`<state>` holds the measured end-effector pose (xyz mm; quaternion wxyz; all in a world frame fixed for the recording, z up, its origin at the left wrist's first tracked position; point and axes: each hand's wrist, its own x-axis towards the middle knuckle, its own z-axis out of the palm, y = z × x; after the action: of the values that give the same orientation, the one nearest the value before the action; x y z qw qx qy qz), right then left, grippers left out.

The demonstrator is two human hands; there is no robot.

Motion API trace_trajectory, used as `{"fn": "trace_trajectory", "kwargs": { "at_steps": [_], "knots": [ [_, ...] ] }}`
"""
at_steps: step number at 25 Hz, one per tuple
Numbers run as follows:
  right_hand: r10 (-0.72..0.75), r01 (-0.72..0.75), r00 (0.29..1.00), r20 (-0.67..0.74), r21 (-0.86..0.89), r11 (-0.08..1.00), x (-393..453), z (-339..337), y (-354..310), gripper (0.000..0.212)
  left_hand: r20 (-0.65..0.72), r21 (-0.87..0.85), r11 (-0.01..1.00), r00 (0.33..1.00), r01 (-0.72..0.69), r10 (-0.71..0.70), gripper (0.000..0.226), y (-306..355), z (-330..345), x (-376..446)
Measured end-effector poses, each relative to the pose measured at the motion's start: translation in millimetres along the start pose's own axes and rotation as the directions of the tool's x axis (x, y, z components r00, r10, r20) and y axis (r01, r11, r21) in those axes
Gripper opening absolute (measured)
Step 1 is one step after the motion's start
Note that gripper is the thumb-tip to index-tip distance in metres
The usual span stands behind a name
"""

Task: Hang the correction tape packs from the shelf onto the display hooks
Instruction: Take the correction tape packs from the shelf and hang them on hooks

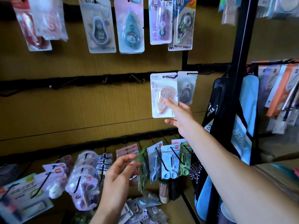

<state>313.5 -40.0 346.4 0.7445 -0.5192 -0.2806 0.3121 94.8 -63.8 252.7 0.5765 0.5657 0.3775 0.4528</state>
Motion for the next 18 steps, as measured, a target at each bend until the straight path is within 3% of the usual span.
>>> {"fn": "trace_trajectory", "kwargs": {
  "at_steps": [3, 5, 7, 9, 11, 14, 16, 18],
  "knots": [
    [0.043, -0.036, 0.997, -0.058, 0.105, 0.994, -16.4, -16.1, 4.3, 0.024, -0.014, -0.035, 0.999, 1.0, 0.008, -0.008, 0.015, -5.4, 0.0, -0.3],
    [0.042, -0.022, 0.982, -0.185, 0.11, 0.994, -42.9, -30.8, 23.2, 0.024, -0.037, -0.087, 0.994, 0.997, 0.06, -0.064, 0.015, -22.5, -1.4, -1.3],
    [-0.007, 0.04, 0.963, -0.268, 0.117, 0.992, -80.5, -44.2, 64.0, 0.011, -0.064, -0.161, 0.978, 0.987, 0.136, -0.147, 0.016, -49.5, -3.4, -6.6],
    [0.016, 0.025, 0.955, -0.298, 0.133, 0.991, -118.5, -54.3, 121.3, 0.012, -0.096, -0.227, 0.946, 0.962, 0.229, -0.256, 0.016, -88.1, -8.6, -15.2],
    [0.171, -0.131, 0.932, -0.318, 0.145, 0.981, -140.1, -61.4, 189.1, 0.015, -0.122, -0.246, 0.905, 0.916, 0.346, -0.383, 0.013, -131.1, -15.2, -25.9],
    [0.454, -0.476, 0.813, -0.365, 0.034, 0.879, -149.4, -79.1, 287.7, 0.013, -0.159, -0.249, 0.808, 0.8, 0.534, -0.578, 0.017, -187.9, -25.9, -38.6],
    [0.54, -0.62, 0.75, -0.382, -0.123, 0.775, -145.1, -98.6, 338.9, 0.014, -0.168, -0.237, 0.776, 0.762, 0.585, -0.626, 0.021, -208.2, -29.6, -32.9],
    [0.531, -0.652, 0.755, -0.386, -0.357, 0.669, -129.2, -114.1, 375.1, 0.012, -0.181, -0.186, 0.791, 0.771, 0.583, -0.611, 0.022, -218.7, -30.9, -17.1]
  ]
}}
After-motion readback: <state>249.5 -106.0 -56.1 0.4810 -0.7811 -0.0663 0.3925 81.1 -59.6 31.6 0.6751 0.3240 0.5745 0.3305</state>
